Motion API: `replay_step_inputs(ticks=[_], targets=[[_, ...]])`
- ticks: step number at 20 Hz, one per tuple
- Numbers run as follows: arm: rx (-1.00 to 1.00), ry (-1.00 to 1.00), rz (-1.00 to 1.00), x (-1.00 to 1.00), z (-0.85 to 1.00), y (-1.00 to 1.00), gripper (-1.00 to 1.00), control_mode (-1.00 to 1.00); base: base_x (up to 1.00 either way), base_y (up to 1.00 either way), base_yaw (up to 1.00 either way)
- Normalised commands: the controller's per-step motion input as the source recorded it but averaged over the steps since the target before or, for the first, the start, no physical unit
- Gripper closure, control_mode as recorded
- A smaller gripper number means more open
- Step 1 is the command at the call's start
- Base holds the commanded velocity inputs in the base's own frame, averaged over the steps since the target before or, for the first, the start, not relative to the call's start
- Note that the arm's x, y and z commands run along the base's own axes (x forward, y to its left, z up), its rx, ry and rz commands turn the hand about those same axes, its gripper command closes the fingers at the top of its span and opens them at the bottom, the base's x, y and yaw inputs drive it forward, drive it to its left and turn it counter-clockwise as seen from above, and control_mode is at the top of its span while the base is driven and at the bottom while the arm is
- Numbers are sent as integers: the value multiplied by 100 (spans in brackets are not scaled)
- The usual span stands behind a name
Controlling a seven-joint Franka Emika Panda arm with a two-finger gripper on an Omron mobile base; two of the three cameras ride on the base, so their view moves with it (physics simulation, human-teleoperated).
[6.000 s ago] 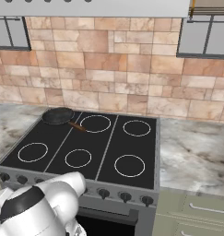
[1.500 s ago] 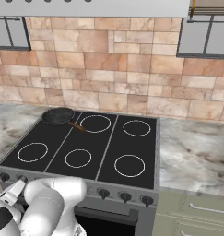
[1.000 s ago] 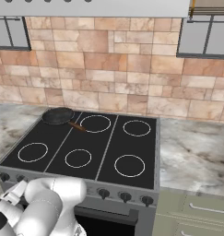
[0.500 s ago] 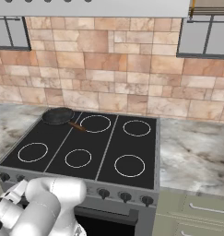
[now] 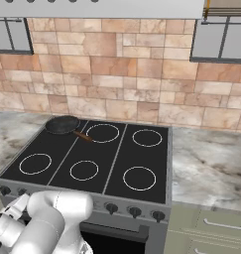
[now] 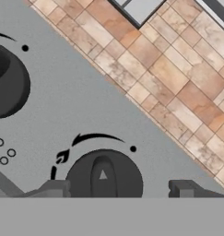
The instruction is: Turn off the rear left burner of the stove.
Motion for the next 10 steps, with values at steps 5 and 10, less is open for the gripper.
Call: replay_step_inputs(ticks=[5,10], targets=[[0,0,0,21,0,2,-100,-100,0,0,0],[0,0,0,22,0,10,-100,-100,0,0,0]])
